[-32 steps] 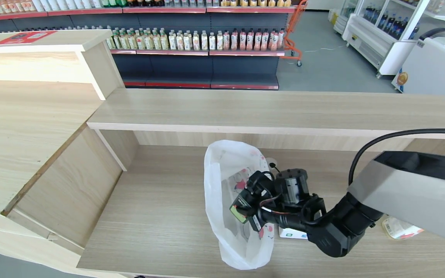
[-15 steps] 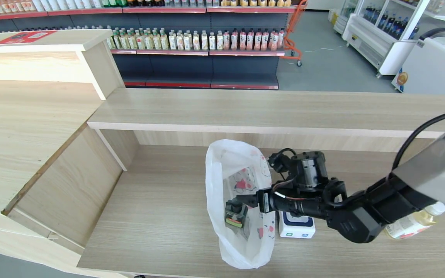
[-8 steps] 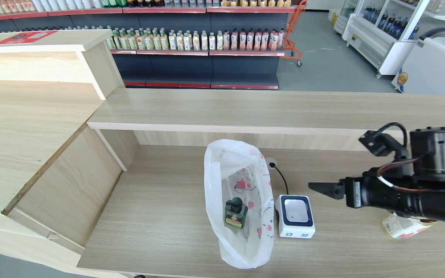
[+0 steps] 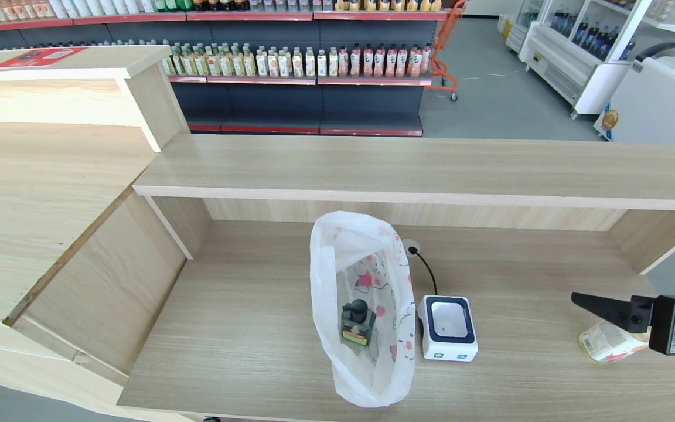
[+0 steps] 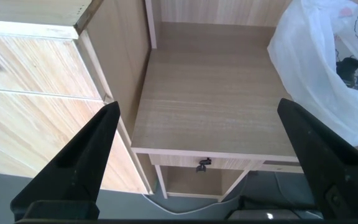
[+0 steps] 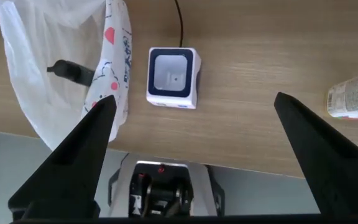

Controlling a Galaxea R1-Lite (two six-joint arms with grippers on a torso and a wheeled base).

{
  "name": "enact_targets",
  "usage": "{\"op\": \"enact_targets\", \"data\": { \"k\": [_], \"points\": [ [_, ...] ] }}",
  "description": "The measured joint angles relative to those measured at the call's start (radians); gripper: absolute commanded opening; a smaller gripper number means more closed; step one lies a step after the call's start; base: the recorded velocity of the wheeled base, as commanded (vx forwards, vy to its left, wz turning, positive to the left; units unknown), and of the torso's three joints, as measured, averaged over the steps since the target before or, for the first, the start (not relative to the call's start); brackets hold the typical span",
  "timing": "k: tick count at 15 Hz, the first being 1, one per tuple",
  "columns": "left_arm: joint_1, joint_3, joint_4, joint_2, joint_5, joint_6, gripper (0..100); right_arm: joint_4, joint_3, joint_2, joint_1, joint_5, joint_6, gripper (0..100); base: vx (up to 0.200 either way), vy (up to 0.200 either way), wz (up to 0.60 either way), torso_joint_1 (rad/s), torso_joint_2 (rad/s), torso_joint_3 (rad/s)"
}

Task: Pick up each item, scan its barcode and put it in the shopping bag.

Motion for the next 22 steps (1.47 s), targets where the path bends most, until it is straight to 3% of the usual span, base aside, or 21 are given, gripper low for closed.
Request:
{"op": "enact_targets", "data": {
  "k": [11, 14, 19, 22],
  "points": [
    [0.0, 0.0, 0.0, 0.0, 0.0, 0.001, 100, 0.047, 0.001, -0.035, -0.027, -0.113, 0.101, 100, -0.164, 0.0, 0.0, 0.0, 0.0, 0.002],
    [-0.001, 0.0, 0.001, 0.0, 0.0, 0.002, 100, 0.045, 0.001, -0.018, -0.067, -0.113, 0.105, 100, 0.0, -0.2, 0.0, -0.002, 0.0, 0.005],
    [0.0, 0.0, 0.001, 0.0, 0.0, 0.003, 100, 0.037, -0.008, 0.072, -0.218, -0.109, 0.105, 100, 0.0, -0.2, 0.0, 0.003, 0.0, 0.001],
    [-0.001, 0.0, 0.001, 0.0, 0.0, 0.003, 100, 0.033, -0.014, 0.114, -0.241, -0.095, 0.109, 100, 0.0, -0.2, 0.0, 0.002, 0.0, 0.004]
  ]
}}
